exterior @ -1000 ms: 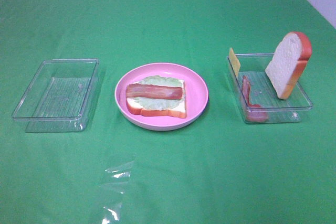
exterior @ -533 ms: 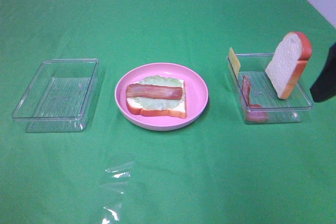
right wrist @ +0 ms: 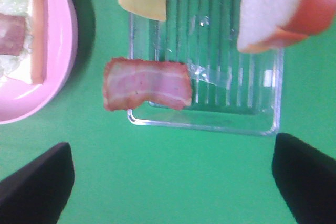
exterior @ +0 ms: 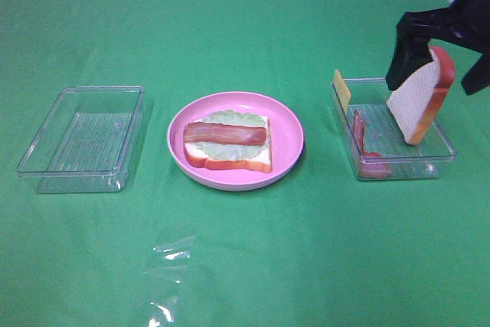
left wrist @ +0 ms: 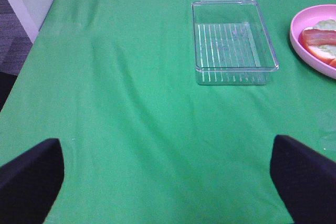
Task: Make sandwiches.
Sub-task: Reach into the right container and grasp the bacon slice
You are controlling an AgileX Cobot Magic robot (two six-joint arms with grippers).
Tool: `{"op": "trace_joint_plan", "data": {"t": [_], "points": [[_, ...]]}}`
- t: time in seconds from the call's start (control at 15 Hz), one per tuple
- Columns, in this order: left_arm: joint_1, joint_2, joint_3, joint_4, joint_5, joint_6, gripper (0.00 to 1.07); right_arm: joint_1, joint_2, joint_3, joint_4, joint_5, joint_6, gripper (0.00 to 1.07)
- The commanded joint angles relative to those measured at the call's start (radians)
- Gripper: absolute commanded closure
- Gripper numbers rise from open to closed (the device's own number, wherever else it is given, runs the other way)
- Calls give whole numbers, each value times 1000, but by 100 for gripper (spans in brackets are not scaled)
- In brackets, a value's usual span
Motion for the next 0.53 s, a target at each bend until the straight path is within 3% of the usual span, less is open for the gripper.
{"op": "trace_joint_plan", "data": {"t": [0.07,0.53], "points": [[0,-15,3,5,-17,-9,6,56,95,-89,2,-8,-2,10],[0,-15,3,5,-17,-9,6,66,267,-138,30,-44,7,10]]}}
